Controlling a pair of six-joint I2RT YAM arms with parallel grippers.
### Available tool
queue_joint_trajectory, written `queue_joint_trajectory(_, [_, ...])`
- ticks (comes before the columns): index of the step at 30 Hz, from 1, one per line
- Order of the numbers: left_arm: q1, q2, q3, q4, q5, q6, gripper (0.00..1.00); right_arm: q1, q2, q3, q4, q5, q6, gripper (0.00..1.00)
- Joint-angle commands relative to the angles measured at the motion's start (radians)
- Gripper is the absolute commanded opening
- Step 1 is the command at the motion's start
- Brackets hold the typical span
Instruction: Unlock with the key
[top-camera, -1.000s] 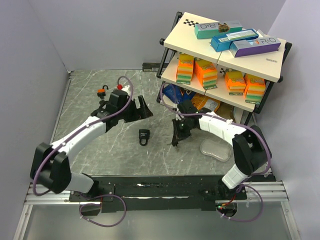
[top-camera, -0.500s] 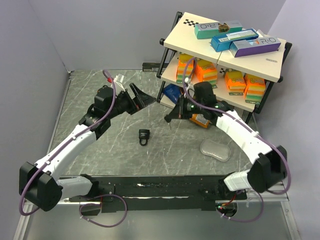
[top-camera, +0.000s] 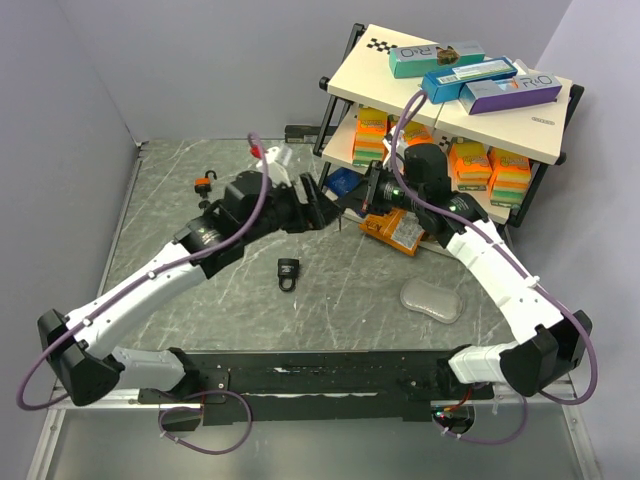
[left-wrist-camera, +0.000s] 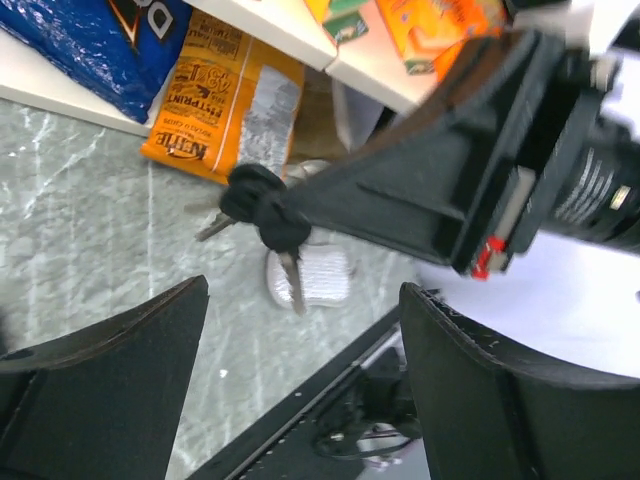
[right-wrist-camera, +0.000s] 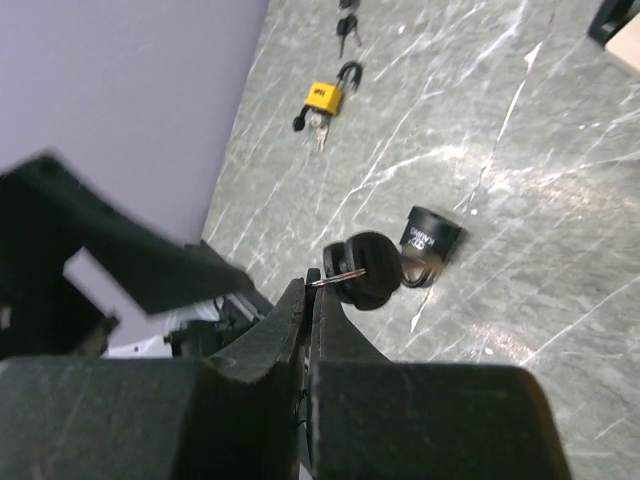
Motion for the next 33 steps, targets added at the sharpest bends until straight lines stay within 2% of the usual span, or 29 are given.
queue_joint_trajectory(1, [-0.09,0.04,0.089,-0.094,-0.225,0.119,0.8,-0.004,0.004,0.057,-0.024,0.063,0.032,0.0])
queue_joint_trajectory(4, [-0.143,0.083,0.133,-0.132,-0.271,0.162,0.78,-0.004,0.001,0.05,-0.031,0.078,0.038,0.0])
queue_joint_trajectory(6, [-0.18,0.132,0.172,-0.209,-0.354,0.17,0.75,-0.005,-0.004,0.044,-0.034,0.083,0.041,0.0])
queue_joint_trajectory(8, [-0.217,0.176,0.227,-0.26,-0.456,0.172,0.68,-0.004,-0.007,0.038,-0.027,0.084,0.046,0.0])
queue_joint_trajectory(9, [-0.231,0.187,0.244,-0.295,-0.495,0.17,0.62,-0.005,-0.01,0.031,-0.026,0.084,0.048,0.0])
queue_joint_trajectory(11, [-0.274,0.21,0.273,-0.297,-0.564,0.191,0.59,-0.005,-0.012,0.021,-0.023,0.081,0.054,0.0])
queue_joint_trajectory(15, [-0.308,0.25,0.308,-0.3,-0.604,0.204,0.58,-0.005,-0.013,0.013,-0.018,0.075,0.057,0.0])
queue_joint_trajectory(20, [-0.329,0.301,0.348,-0.349,-0.664,0.205,0.52,-0.005,-0.025,0.01,-0.024,0.087,0.049,0.0])
queue_joint_trajectory(27, [-0.331,0.333,0.365,-0.366,-0.691,0.21,0.32,-0.005,-0.024,-0.001,-0.031,0.076,0.049,0.0])
queue_joint_trajectory(33, [-0.331,0.344,0.356,-0.335,-0.681,0.224,0.24,-0.005,-0.018,-0.005,-0.037,0.07,0.048,0.0])
